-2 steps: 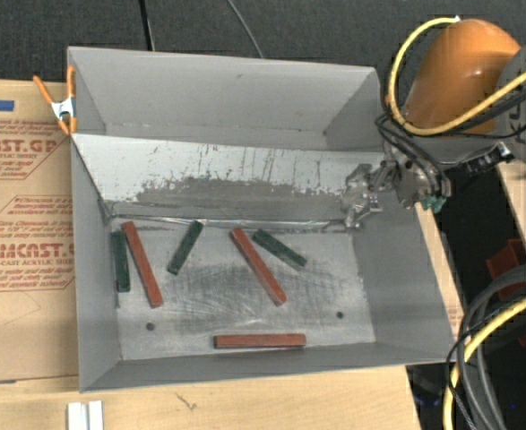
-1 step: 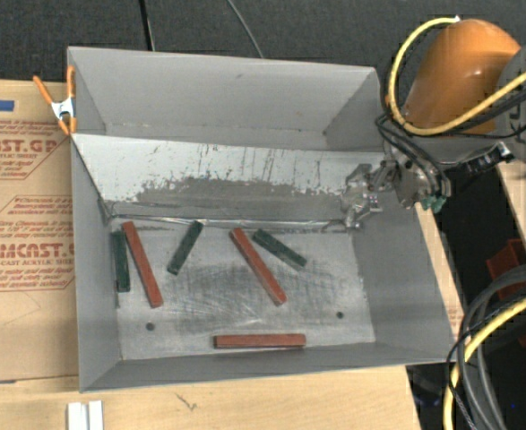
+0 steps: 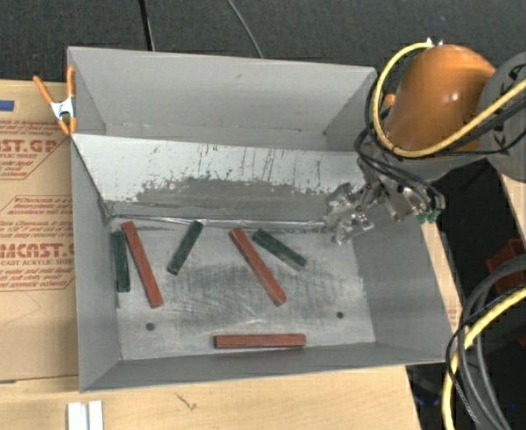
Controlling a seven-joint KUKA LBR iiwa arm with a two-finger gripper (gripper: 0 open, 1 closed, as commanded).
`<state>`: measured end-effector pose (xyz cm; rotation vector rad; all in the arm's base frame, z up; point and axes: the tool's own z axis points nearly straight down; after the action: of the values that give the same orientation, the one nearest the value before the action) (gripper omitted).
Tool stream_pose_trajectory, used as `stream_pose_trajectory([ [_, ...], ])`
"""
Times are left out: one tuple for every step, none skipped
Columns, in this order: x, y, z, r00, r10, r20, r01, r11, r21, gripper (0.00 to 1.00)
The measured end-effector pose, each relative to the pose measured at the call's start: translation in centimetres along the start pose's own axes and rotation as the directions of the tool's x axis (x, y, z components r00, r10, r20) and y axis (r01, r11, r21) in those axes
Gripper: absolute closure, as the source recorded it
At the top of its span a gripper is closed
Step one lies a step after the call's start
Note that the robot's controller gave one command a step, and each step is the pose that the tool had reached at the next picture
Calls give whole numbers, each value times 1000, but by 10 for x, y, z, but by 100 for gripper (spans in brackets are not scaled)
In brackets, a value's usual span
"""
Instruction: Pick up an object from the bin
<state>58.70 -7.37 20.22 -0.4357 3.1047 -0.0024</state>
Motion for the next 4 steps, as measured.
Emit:
stream_pose_trajectory([
  [-10,15,90,996,89,-8,-89,996,-4,0],
  [-11,14,88,996,88,-4,-88,996,-2,0],
  [-3,32,129,982,189,-10,-189,982,-1,100],
  [-4,32,129,982,189,-10,-189,982,-1,100],
])
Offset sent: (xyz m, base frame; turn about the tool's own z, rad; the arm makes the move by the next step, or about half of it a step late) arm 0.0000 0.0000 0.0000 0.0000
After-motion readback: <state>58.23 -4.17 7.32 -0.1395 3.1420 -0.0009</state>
